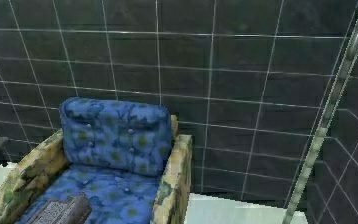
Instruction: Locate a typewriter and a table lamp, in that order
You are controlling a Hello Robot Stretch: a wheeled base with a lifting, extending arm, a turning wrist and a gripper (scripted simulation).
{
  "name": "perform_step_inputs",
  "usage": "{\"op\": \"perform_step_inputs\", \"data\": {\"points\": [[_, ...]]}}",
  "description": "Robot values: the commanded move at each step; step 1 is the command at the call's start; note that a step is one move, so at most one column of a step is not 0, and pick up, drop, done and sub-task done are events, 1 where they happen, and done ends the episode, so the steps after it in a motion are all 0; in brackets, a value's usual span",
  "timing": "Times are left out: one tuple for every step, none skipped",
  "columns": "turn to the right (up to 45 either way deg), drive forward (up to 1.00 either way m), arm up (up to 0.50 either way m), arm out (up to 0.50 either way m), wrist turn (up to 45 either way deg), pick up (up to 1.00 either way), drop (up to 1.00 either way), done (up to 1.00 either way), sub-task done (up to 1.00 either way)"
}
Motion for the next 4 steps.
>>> {"op": "perform_step_inputs", "data": {"points": [[45.0, 0.0, 0.0, 0.0, 0.0, 0.0, 0.0, 0.0, 0.0], [45.0, 0.0, 0.0, 0.0, 0.0, 0.0, 0.0, 0.0, 0.0], [45.0, 0.0, 0.0, 0.0, 0.0, 0.0, 0.0, 0.0, 0.0], [12.0, 0.0, 0.0, 0.0, 0.0, 0.0, 0.0, 0.0, 0.0]]}}
